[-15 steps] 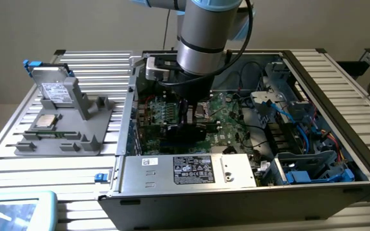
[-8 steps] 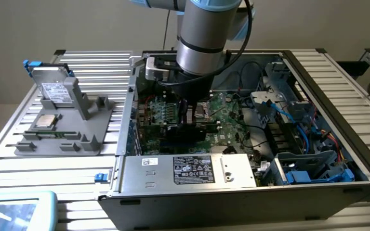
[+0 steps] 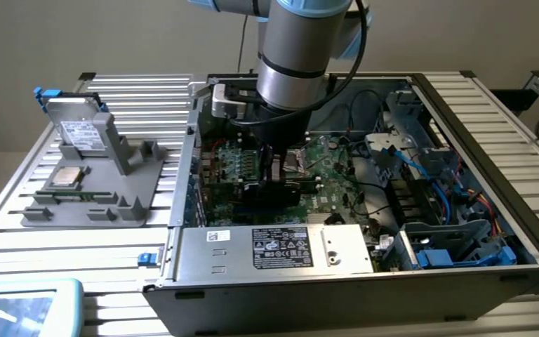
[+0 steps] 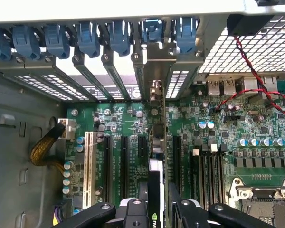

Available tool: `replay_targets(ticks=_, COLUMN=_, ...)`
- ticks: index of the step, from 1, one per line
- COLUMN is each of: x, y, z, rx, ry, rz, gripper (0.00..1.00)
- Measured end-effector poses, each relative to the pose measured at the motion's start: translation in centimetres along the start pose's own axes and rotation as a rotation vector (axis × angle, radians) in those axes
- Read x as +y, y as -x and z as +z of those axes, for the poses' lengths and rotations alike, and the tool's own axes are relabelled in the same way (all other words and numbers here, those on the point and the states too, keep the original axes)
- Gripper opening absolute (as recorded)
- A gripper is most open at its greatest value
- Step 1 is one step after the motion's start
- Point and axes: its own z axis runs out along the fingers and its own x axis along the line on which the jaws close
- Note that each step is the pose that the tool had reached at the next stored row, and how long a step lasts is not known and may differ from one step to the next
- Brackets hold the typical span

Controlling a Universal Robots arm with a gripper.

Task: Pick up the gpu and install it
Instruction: 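Insert the gpu into the slot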

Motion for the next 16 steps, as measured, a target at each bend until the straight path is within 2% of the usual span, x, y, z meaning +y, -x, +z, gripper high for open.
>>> replay_targets(ticks=16, x=-0.03, y=0.00, z=0.00, rx=-0.0016, ry=0.0000, rz=0.000, gripper=0.27)
